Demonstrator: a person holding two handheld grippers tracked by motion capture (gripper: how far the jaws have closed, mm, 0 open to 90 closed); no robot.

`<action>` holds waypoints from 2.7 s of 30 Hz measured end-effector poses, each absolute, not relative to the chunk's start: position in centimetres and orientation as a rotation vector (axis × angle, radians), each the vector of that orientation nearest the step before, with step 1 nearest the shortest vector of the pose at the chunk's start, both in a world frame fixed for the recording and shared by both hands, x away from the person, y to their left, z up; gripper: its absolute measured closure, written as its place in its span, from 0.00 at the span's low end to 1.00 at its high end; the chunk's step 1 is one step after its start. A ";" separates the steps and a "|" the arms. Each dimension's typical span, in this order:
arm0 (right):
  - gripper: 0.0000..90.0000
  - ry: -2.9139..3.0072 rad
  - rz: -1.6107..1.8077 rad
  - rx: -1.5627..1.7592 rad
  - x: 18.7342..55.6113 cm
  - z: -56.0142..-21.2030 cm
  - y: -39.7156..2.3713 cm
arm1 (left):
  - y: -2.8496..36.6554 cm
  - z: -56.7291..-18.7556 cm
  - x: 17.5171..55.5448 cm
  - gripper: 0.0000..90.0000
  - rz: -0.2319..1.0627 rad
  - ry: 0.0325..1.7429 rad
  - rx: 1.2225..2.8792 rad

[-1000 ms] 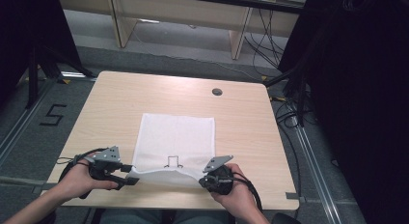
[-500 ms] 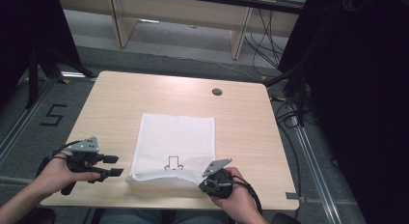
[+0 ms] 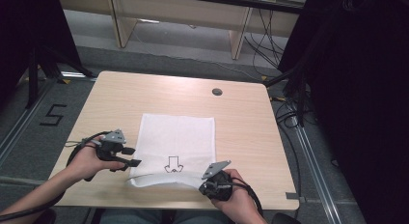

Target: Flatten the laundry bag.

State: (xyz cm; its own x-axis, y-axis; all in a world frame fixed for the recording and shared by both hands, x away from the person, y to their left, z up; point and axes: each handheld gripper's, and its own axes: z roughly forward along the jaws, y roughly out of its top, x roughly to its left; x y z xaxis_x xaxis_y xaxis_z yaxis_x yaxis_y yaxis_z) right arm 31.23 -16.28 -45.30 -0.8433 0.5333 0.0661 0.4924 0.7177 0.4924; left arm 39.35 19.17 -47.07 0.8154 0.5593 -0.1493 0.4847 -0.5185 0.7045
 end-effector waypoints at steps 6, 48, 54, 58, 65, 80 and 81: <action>0.98 2.852 0.766 0.847 31.0 -45.4 -16.3 | 17.3 -48.4 39.5 0.48 0.102 0.756 2.264; 1.00 2.766 0.534 1.222 39.0 -48.0 -17.0 | 15.8 -50.1 40.9 0.48 0.205 0.650 2.447; 1.00 2.757 0.532 1.225 39.6 -48.0 -17.1 | 15.7 -50.2 41.5 0.48 0.209 0.669 2.440; 1.00 2.748 0.528 1.227 40.4 -48.0 -17.1 | 15.4 -50.3 41.8 0.48 0.221 0.698 2.399; 1.00 2.726 0.514 1.256 41.3 -48.0 -17.1 | 15.6 -50.2 43.1 0.48 0.232 0.683 2.427; 0.99 2.697 0.548 1.260 42.7 -48.2 -16.9 | 15.7 -50.5 44.4 0.48 0.254 0.756 2.359; 0.98 2.688 0.550 1.256 42.8 -48.1 -17.0 | 15.8 -50.4 44.5 0.48 0.249 0.746 2.378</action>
